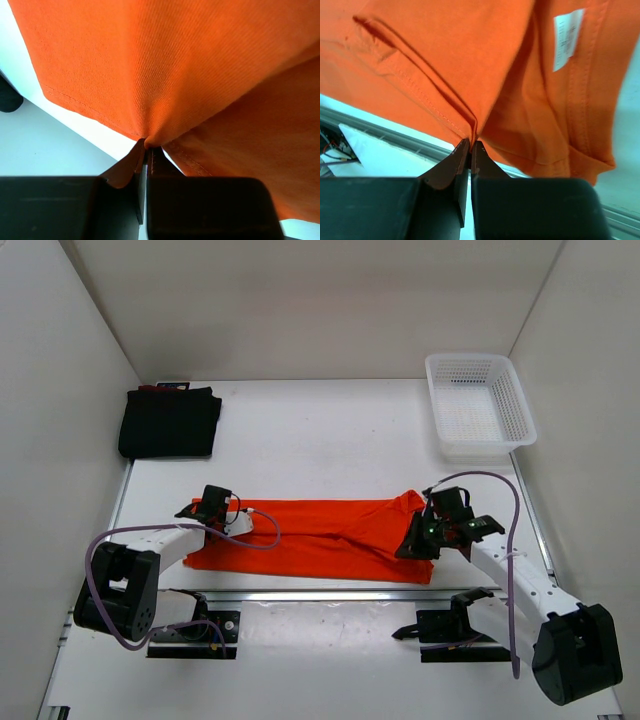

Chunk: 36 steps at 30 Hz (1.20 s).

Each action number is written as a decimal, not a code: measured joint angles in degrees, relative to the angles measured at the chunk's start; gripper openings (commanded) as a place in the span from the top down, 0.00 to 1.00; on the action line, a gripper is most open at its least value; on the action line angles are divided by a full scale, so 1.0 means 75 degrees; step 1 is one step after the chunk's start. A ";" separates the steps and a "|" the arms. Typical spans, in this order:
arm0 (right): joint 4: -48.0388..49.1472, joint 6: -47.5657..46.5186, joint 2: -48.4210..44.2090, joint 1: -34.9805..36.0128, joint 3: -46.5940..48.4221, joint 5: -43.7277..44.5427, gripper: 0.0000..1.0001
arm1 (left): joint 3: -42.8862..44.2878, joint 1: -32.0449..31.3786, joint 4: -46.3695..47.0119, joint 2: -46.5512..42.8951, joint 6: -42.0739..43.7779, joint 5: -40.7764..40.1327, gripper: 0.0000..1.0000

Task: Fold and stack the t-shirts
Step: Fold the other side of the tshirt into a rectangle

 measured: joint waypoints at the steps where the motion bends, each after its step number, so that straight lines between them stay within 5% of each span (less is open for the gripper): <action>1: 0.0000 0.0052 0.0000 0.0067 0.0000 -0.0006 1.00 | 0.0000 0.0000 0.0000 0.0000 -0.0003 0.0000 0.94; 14: -0.0102 0.0632 -0.0358 0.0184 -0.0163 0.0012 1.00 | -0.0003 0.0006 0.0076 0.0070 0.0012 -0.0032 0.94; 19: -0.0332 0.0525 -0.0364 0.0105 -0.0248 0.0111 0.82 | -0.0003 0.0032 0.0087 0.0070 0.0003 -0.0061 0.88; 21: -0.0391 0.0478 -0.0361 0.0108 -0.0274 0.0128 0.79 | -0.0003 0.0032 0.0096 0.0070 -0.0003 -0.0073 0.65; 22: -0.0399 0.0443 -0.0361 0.0105 -0.0289 0.0128 0.76 | -0.0003 0.0035 0.0108 0.0070 -0.0009 -0.0093 0.45; 24: -0.0455 0.0370 -0.0361 0.0073 -0.0286 0.0117 0.76 | 0.0017 0.0041 0.0163 0.0023 -0.0009 -0.0254 0.23; 26: -0.0557 0.0268 -0.0353 0.0050 -0.0192 0.0117 0.73 | 0.0082 0.0087 0.0184 -0.0233 -0.0125 -0.0274 0.12; 36: 0.0484 0.0006 0.1408 0.1338 0.1871 0.0460 0.54 | 0.0219 -0.0350 -0.0565 -0.1929 -0.0819 0.0300 0.06</action>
